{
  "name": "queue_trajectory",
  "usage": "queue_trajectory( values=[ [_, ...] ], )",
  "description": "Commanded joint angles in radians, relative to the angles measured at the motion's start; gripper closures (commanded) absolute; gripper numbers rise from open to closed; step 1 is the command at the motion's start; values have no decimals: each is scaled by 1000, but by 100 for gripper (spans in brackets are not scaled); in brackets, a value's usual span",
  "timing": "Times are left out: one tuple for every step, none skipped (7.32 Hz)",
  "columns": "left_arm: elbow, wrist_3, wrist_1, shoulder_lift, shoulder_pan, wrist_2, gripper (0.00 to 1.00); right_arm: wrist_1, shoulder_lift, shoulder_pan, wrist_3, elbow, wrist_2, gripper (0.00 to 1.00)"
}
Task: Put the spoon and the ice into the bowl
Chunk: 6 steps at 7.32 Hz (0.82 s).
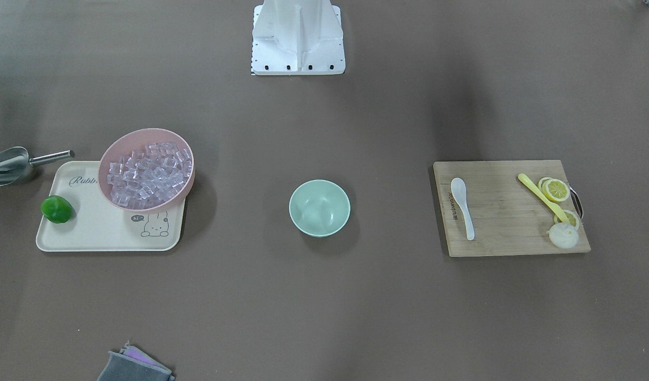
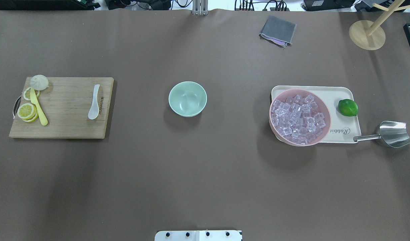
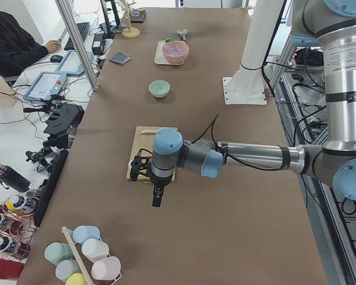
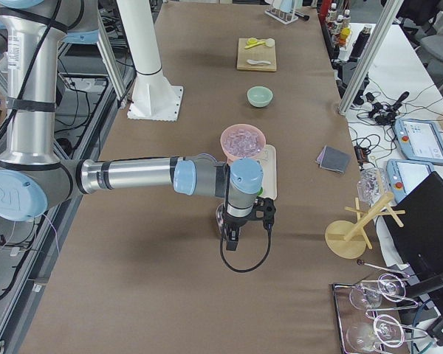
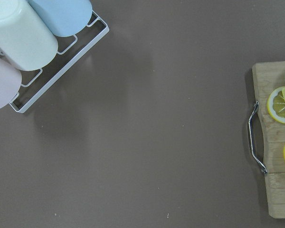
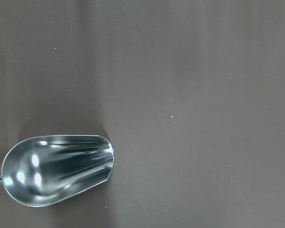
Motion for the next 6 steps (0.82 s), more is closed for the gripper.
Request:
queue_trajectory(
  values=[
    [1,-1,3,-2,1,2,2,0,2,0,2,4,5,0],
    [1,-1,3,-2,0,0,2,0,2,0,2,4,6,0],
    [1,-1,3,-2,0,0,2,0,3,0,2,2,6,0],
    [-2,-1,3,-3,0,0,2,0,6,0,2,2,6,0],
    [-2,-1,3,-5,1,-2,2,0,6,0,2,4,8,0],
    [-4,-1,-3,-11,3,-2,2,0,8,0,3,5,8,0]
  ],
)
